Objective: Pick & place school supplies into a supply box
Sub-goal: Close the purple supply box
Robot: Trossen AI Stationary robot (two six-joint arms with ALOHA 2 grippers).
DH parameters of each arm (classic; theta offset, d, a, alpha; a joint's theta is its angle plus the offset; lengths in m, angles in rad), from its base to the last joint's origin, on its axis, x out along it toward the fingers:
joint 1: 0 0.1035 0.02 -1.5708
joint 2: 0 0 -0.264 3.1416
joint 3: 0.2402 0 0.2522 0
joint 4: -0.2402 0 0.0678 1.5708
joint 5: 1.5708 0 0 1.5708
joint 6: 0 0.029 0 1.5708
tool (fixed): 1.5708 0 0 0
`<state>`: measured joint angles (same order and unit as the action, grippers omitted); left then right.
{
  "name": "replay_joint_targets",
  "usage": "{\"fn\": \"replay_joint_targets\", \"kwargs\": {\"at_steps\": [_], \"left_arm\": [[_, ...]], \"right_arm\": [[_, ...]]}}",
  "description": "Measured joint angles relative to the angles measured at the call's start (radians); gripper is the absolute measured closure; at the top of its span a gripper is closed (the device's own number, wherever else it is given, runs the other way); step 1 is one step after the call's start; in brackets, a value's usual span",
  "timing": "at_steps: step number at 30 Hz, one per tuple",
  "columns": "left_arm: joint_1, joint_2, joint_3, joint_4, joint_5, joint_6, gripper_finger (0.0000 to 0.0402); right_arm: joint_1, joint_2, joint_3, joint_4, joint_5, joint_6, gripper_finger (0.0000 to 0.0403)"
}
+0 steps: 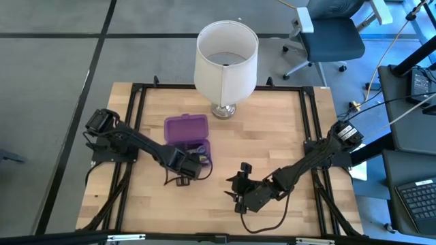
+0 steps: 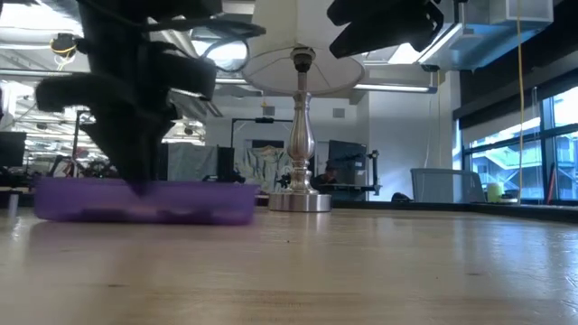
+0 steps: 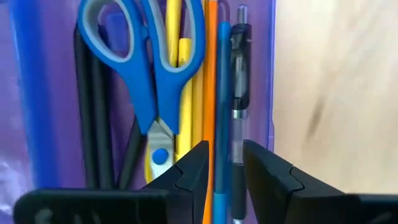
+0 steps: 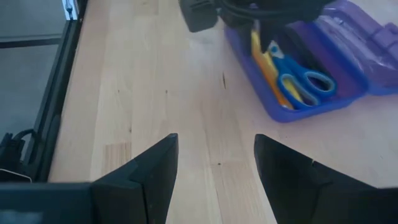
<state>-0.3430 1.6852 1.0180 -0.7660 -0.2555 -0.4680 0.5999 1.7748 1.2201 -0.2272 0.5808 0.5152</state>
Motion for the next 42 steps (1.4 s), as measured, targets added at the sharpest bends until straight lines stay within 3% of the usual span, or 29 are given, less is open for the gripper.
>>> {"fn": "replay_joint_targets", "kwargs": {"at_steps": [9,19,21,24,31,42], "left_arm": [[-0.114,-0.002,0.0,0.028,0.124,-0.084,0.0318],[-0.313,-0.004,0.011,0.189,0.17,-0.143,0.0328],[-0.345,-0.027,0.033,0.131,0.142,-0.211,0.0332],[-0.4,-0.076,0.059,0.035,0.021,-0.328,0.0339],[-0.531,-0.157,0.058,-0.244,-0.193,-0.716,0.0358],[-0.577,-0.153,0.054,-0.242,-0.2,-0.784,0.0366]], "right_arm": [[0.0,0.0,0.0,-0.001,0.0,0.005,0.0188],[-0.021,0.0,0.001,0.056,0.001,0.007,0.0188],[-0.029,0.0,0.001,0.064,0.002,0.004,0.0188],[-0.04,0.0,0.001,0.069,0.001,0.005,0.0188],[-0.048,0.0,0.001,0.069,-0.006,0.002,0.0188],[-0.048,0.0,0.001,0.066,-0.006,-0.003,0.0188]]}}
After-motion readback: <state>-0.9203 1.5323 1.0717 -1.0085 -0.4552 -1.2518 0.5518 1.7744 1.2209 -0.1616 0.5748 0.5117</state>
